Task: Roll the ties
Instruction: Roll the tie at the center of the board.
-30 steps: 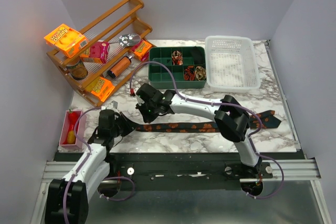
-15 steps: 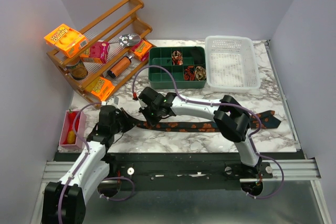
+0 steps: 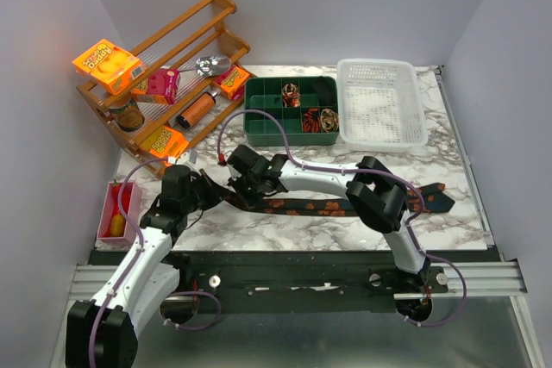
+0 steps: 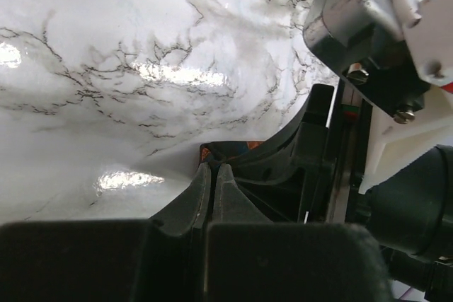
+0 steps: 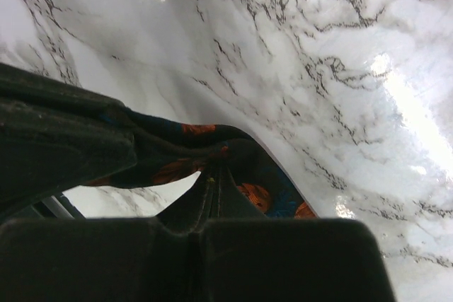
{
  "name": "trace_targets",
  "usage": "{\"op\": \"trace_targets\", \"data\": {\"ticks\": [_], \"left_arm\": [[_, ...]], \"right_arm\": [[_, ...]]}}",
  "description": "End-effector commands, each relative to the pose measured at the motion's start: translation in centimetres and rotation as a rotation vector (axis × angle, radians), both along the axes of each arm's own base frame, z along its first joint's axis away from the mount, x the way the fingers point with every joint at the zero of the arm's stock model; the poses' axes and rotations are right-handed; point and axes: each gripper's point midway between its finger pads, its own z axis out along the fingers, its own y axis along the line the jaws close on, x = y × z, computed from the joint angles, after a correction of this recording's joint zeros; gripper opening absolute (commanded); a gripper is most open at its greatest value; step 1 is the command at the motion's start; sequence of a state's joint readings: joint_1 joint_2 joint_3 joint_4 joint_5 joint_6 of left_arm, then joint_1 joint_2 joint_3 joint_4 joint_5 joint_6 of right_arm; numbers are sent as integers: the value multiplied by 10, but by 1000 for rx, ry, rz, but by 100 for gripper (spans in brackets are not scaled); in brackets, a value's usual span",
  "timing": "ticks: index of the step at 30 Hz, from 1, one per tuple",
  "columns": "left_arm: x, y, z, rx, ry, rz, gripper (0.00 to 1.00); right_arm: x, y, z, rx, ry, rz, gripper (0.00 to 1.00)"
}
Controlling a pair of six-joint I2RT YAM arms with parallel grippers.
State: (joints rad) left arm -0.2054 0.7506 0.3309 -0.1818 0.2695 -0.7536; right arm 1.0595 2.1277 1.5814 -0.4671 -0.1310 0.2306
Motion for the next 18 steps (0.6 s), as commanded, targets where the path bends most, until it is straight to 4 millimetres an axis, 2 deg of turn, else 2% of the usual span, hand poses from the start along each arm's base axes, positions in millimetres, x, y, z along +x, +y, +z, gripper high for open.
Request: {"op": "trace_targets", "data": {"ticks": [1, 10, 11, 14, 18], "left_arm": [[4, -3, 9, 15, -19, -24, 0], [3, -3, 2, 21, -2, -16, 0], [3, -3, 1, 22, -2, -15, 0], [4, -2, 2, 23, -4, -10, 0], [5, 0, 4, 32, -6, 0, 0]], "right_arm": [[9, 2, -6, 59, 12, -50, 1], [26, -3, 12, 212, 1, -176, 1], [31, -2, 19, 250, -8, -186, 1], [27, -2, 19, 272, 15, -182, 1], [22, 0, 29, 304, 18, -156, 1]]}}
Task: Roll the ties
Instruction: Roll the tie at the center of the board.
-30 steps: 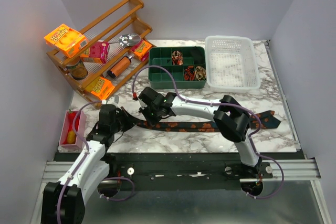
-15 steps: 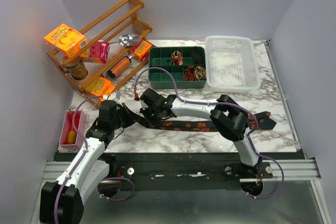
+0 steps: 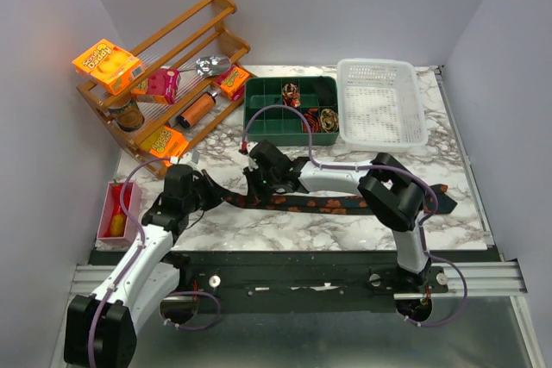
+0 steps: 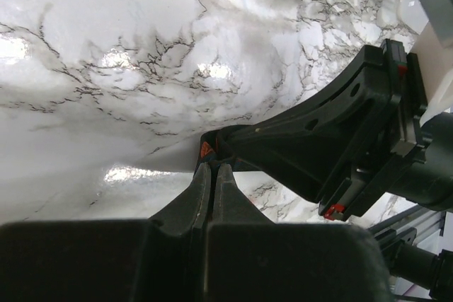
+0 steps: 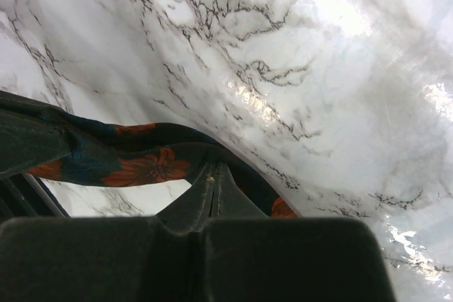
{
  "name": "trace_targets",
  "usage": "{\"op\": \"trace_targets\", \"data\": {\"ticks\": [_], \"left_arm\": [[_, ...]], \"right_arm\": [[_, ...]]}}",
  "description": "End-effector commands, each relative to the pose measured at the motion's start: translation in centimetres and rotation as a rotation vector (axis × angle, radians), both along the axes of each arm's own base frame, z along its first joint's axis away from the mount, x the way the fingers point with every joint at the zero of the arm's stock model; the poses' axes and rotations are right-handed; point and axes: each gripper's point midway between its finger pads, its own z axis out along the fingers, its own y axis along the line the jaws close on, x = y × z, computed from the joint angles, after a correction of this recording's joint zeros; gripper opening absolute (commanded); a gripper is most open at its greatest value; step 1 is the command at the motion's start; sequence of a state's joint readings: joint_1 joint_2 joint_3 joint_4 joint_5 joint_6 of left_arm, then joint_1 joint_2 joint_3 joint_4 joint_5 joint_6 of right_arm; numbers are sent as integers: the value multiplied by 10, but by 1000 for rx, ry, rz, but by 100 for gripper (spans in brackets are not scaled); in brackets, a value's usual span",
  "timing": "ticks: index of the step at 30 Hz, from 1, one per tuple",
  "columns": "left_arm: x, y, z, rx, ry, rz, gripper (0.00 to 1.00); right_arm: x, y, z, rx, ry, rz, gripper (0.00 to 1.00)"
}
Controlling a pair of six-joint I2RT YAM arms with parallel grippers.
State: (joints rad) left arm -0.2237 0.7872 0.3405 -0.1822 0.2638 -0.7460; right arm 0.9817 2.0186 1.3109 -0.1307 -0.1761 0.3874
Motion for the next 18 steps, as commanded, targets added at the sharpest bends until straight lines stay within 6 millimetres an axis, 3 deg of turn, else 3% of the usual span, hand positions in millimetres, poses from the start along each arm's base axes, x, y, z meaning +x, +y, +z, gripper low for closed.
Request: {"op": "trace_targets", "data": {"ticks": [1, 12, 18], "left_arm": [[7, 3, 10, 20, -32, 19, 0], [13, 0, 10, 21, -21, 12, 0], [12, -5, 11, 11, -21, -11, 0]], "right_arm": [[-1, 11, 30, 108, -26, 17, 1], [-13, 21, 8, 108, 55, 78, 1], [-4, 24, -4, 79, 48, 49, 1]]}}
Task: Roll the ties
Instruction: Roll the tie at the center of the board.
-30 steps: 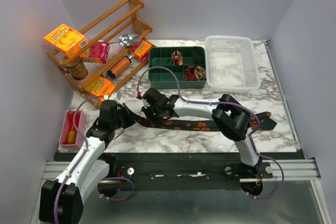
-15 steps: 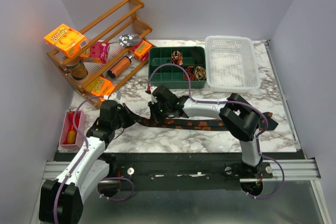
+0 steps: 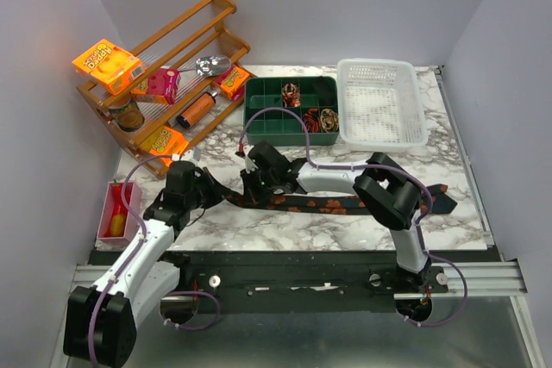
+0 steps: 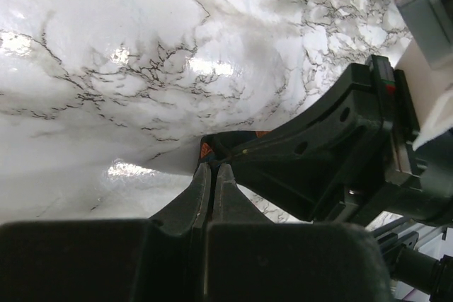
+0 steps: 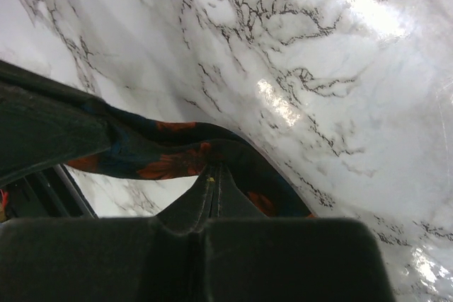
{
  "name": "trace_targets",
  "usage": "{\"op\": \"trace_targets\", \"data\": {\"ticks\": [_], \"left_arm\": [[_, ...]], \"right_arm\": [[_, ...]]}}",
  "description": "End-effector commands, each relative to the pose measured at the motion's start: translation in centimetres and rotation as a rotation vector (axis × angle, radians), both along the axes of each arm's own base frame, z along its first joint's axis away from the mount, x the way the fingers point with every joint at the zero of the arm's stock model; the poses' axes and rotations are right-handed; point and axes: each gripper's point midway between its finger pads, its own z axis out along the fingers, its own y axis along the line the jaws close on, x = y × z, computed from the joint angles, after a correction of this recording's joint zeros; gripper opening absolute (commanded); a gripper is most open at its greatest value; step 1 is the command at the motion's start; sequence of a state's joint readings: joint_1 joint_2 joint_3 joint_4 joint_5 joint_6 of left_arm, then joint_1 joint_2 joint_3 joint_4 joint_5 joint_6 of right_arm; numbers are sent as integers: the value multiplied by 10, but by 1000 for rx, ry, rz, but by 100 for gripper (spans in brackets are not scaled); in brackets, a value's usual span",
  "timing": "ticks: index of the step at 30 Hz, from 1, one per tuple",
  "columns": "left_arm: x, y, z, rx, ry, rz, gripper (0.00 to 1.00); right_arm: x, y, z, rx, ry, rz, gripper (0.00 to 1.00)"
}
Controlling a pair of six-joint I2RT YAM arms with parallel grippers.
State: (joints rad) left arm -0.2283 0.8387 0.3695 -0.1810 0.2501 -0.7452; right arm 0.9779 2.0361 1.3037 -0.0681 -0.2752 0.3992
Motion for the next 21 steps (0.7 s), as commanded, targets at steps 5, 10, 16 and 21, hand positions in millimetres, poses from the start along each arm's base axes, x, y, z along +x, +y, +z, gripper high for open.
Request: {"op": "trace_targets", "data": {"ticks": [5, 10, 16, 21], "left_arm": [[5, -11, 8, -21, -30, -38, 0], [6, -17, 11, -42, -42, -50, 0], [11, -23, 30, -75, -99, -58, 0], [10, -30, 28, -87, -92, -82, 0]], "right_arm": [[11, 15, -12, -9, 8, -22, 1], [9, 15, -20, -28, 31, -18, 1], [7, 12, -15, -25, 28, -15, 1], [5, 14, -18, -25, 44, -8, 1]]}}
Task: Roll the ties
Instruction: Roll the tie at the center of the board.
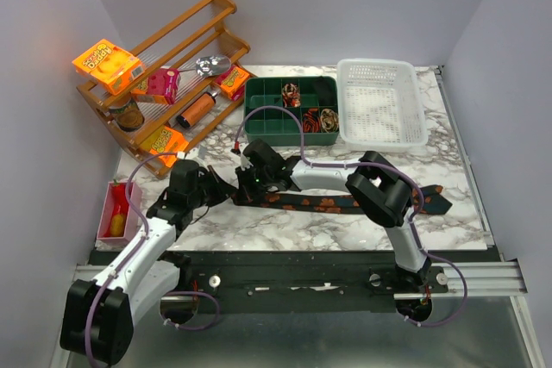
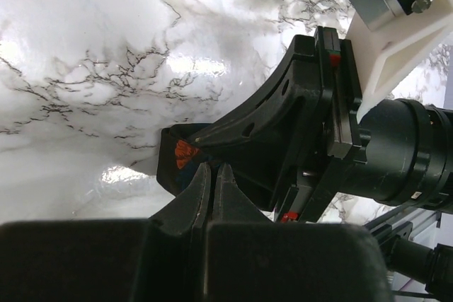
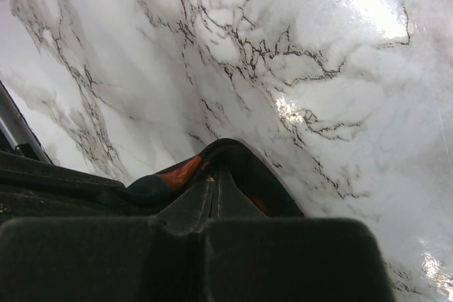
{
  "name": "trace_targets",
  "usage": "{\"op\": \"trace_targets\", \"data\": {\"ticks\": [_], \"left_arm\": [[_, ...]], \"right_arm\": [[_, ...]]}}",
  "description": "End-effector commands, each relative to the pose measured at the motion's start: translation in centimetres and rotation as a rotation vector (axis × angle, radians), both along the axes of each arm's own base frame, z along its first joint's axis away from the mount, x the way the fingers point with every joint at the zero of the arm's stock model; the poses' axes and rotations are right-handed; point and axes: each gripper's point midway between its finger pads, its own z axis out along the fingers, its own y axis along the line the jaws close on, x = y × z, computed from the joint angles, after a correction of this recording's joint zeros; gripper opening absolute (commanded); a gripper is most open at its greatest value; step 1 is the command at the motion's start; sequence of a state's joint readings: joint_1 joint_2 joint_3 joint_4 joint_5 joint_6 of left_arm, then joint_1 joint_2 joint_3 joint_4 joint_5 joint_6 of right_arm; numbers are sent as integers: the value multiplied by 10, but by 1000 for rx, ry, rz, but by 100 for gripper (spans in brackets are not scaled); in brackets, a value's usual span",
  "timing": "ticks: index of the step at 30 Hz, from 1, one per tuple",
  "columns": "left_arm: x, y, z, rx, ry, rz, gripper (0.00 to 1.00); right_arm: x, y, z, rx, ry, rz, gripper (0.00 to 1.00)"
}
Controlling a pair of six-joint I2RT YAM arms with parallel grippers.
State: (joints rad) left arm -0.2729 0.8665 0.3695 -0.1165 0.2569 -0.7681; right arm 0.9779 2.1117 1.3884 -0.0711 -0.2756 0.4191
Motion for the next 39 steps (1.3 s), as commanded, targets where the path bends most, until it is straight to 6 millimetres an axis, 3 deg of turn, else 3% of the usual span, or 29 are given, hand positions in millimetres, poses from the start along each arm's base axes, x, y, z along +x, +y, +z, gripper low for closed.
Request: {"op": "trace_targets", "data": {"ticks": [1, 6, 9, 18, 22, 28, 32, 35, 39], "left_arm": [[6, -16, 22, -65, -73, -47, 0], [5, -18, 20, -67, -72, -37, 0], [5, -14, 16, -38, -60, -25, 0], [5, 8, 8, 116, -18, 21, 0], [3, 13, 5, 155, 3, 20, 0], [8, 10, 6, 176, 13, 14, 0], [10, 11, 10, 196, 3, 14, 0], [11, 11, 11, 211, 5, 6, 0], [10, 9, 11, 215, 9, -3, 0]], "right_arm": [[-6, -3, -12, -31, 38, 9, 1], [-10, -2, -13, -30, 56, 18, 1], [-11, -3, -3, -23, 55, 27, 1], [-7, -1, 73, 40, -28, 45, 1], [3, -9, 87, 14, -82, 18, 1], [10, -28, 75, -72, -102, -6, 1], [6, -43, 56, -126, -90, -8, 1], [4, -42, 46, -137, -70, -2, 1], [4, -23, 46, -88, -35, 33, 1]]}}
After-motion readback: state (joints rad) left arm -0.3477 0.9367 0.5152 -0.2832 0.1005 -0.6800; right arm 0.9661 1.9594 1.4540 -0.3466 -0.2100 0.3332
